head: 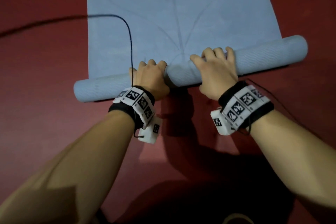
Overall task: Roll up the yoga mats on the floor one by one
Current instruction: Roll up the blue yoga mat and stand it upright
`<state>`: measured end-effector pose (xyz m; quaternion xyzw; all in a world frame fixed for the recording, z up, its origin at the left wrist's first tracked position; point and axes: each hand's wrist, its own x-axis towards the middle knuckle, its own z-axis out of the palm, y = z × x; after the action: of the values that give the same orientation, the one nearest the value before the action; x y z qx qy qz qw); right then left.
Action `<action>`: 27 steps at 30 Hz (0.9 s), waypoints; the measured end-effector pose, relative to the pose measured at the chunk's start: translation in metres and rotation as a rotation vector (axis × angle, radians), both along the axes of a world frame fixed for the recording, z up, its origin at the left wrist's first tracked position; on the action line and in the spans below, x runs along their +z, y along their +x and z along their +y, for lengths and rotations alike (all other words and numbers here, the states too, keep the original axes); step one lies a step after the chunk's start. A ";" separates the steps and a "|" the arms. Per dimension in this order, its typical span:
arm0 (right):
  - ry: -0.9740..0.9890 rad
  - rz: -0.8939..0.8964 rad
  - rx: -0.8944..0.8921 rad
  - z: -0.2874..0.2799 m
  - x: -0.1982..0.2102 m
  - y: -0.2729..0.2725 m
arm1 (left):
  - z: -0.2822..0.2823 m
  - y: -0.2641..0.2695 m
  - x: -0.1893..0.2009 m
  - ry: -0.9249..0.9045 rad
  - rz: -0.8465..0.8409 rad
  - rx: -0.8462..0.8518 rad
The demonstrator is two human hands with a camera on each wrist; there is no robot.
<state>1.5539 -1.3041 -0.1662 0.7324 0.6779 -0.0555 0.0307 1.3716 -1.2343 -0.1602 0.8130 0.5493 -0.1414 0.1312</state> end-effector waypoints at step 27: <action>0.127 -0.029 -0.037 0.032 -0.010 -0.003 | 0.035 0.007 -0.003 0.013 0.001 0.048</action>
<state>1.5513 -1.2724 -0.1759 0.7460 0.6659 -0.0022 -0.0068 1.3785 -1.1998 -0.1632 0.8004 0.5696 -0.1349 0.1291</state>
